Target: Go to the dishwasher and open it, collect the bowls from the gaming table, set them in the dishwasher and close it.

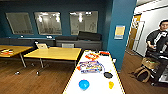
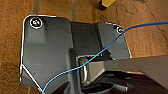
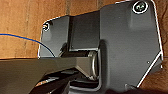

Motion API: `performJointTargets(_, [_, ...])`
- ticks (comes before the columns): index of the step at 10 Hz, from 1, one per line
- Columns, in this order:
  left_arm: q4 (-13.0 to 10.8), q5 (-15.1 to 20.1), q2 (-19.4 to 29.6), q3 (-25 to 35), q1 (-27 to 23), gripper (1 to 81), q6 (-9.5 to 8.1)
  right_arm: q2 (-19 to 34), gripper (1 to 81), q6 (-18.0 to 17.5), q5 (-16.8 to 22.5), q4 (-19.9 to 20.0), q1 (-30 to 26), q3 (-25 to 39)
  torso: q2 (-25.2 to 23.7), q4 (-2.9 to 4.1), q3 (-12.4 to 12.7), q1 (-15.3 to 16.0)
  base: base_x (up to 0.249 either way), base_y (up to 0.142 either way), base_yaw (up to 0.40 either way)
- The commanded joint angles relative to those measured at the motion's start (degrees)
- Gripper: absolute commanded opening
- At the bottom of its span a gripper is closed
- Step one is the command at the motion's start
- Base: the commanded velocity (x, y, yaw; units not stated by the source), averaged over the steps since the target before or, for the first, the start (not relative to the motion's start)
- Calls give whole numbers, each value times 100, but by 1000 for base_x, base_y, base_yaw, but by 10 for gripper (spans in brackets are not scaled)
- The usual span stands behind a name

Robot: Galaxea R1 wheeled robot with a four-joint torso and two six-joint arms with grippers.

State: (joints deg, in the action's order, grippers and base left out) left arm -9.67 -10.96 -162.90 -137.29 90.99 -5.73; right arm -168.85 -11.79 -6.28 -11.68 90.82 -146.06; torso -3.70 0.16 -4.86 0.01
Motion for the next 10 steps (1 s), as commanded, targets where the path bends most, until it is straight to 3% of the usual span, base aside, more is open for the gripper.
performJointTargets(1, [-44,244,47,71,-217,811,46,24,811,19,259,-1,-217,34,0,2,0,0,105,0,0])
performJointTargets(10, [-62,252,12,71,-217,811,37,42,811,18,259,69,-235,8,0,0,0,0,106,0,0])
